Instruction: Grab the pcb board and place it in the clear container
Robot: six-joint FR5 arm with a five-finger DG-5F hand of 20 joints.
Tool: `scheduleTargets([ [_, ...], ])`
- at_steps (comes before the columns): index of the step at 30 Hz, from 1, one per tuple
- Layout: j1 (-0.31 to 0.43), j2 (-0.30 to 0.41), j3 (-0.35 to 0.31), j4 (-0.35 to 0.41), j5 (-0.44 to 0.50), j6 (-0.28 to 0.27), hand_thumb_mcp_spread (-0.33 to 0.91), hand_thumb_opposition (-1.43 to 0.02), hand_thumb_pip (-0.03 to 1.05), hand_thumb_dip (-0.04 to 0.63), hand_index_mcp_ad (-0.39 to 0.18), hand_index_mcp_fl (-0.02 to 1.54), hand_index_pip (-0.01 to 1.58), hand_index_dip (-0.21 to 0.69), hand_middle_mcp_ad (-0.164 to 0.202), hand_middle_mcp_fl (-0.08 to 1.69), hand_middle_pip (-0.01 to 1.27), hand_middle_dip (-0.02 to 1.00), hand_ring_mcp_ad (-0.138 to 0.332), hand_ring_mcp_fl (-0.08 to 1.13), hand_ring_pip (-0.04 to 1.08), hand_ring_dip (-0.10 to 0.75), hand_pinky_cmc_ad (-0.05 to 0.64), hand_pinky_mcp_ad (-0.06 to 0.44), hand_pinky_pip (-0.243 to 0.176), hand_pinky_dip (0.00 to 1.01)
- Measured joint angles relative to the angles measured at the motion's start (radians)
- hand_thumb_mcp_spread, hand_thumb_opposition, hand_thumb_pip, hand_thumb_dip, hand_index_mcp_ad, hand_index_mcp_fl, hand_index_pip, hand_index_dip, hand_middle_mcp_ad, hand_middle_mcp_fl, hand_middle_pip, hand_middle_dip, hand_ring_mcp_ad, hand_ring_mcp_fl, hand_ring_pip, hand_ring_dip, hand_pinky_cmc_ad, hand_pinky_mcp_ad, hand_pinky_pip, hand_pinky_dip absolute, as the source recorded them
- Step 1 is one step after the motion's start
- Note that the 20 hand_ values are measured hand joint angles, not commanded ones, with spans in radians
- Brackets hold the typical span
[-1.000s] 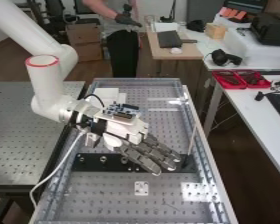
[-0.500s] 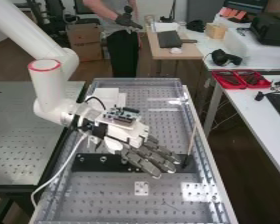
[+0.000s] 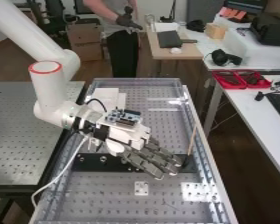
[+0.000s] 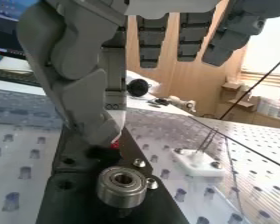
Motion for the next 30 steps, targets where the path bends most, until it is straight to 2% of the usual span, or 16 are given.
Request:
scheduleTargets([
  [5, -0.003, -0.003, 0.001, 0.002, -0.004, 0.001, 0.49, -0.91, 0.67, 0.316, -0.164, 0.35, 1.54, 0.140, 0.033, 0.04, 0.15, 0.13, 0.157, 0.01, 0.09, 0.019, 0.326, 0.171, -0.089, 0.19],
  [30, -0.007, -0.012, 0.017, -0.007, -0.024, 0.012, 0.50, -0.97, 0.67, 0.314, -0.161, 0.40, 1.53, 0.140, 0.031, 0.05, 0.15, 0.14, 0.159, 0.01, 0.09, 0.017, 0.323, 0.168, -0.075, 0.19],
])
